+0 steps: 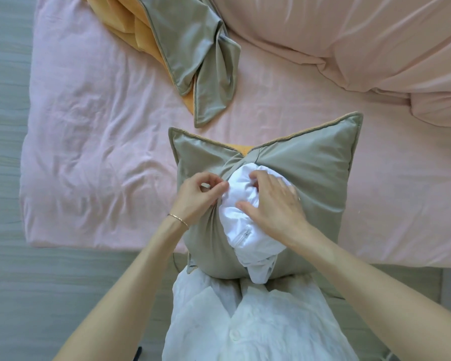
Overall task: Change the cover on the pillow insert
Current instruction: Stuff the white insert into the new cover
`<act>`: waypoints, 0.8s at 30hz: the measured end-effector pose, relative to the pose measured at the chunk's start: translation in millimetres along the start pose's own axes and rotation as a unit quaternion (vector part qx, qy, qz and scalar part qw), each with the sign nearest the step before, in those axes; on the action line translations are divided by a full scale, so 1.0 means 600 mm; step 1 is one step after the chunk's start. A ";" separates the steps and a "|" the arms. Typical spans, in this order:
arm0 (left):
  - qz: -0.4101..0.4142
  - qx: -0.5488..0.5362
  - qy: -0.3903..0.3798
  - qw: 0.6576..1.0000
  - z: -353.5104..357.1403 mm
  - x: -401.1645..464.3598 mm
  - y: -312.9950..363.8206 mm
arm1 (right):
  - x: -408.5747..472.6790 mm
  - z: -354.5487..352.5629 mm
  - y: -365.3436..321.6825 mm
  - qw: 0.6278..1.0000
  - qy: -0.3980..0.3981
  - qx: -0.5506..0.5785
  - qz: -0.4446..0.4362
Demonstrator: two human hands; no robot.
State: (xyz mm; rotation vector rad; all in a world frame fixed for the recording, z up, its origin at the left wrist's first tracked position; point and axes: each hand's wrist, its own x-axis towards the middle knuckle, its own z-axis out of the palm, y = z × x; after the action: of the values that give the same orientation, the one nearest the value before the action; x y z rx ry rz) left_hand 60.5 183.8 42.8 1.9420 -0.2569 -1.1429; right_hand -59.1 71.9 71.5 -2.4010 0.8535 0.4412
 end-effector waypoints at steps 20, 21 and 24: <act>0.084 0.094 0.083 0.989 0.012 -0.020 -0.029 | 0.008 -0.014 0.017 0.966 0.145 0.053 -0.208; 0.098 0.104 0.068 0.987 0.010 -0.023 -0.030 | 0.008 -0.013 0.021 0.958 0.147 0.044 -0.244; 0.092 0.053 0.005 0.994 -0.003 -0.031 -0.035 | 0.015 -0.019 0.020 0.941 0.075 0.018 -0.328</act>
State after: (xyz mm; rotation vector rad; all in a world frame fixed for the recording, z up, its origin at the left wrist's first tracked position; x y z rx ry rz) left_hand 46.4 208.0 39.0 1.9701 -0.4906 -1.0166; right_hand -59.1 53.0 71.7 -2.5213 0.0771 -0.0211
